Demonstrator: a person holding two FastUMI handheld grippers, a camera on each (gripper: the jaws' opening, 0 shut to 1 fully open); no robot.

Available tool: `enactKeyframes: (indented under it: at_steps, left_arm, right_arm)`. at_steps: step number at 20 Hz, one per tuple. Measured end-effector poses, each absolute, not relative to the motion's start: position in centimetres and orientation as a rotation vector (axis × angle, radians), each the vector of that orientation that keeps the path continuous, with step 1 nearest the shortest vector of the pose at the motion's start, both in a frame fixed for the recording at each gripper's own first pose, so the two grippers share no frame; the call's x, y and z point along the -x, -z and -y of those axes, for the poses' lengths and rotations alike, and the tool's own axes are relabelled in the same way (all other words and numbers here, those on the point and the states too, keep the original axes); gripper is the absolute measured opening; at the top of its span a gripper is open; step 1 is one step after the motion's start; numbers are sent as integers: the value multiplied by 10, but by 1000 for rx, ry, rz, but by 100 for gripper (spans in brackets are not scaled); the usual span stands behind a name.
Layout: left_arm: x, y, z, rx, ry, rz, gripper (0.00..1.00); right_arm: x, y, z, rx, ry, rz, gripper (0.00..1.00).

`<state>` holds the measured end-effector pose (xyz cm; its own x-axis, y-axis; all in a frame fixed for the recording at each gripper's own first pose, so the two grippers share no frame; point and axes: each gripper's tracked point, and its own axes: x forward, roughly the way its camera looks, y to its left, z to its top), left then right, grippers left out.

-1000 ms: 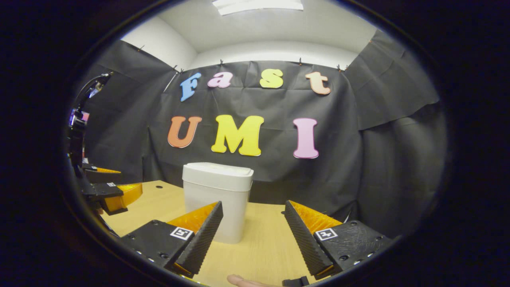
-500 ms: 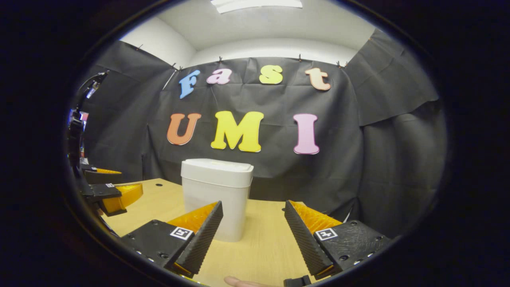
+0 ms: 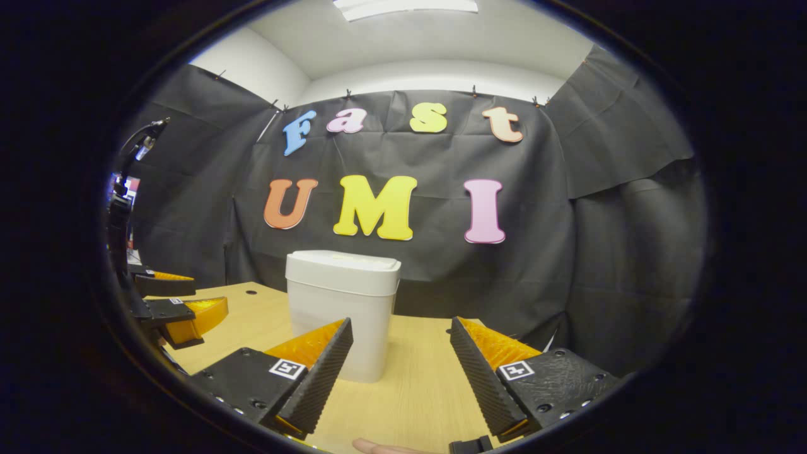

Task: Press the lid of the desktop garbage bin to open it, pick up the crumpled paper on the desktop and throw it into the bin, then pick up the pop can on the desktop and drop it into the bin, and finally close the garbage bin lid.

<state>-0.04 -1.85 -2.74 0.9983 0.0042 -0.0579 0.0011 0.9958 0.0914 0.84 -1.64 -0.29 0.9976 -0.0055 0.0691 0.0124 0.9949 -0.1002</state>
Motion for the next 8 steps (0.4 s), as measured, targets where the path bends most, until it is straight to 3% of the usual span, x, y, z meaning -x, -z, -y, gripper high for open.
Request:
enactKeyframes:
  at_steps: [8]
  left_arm:
    - [0,32,22,-98,4,-68,99]
  right_arm:
    - [-12,8,15,90,1,54,95]
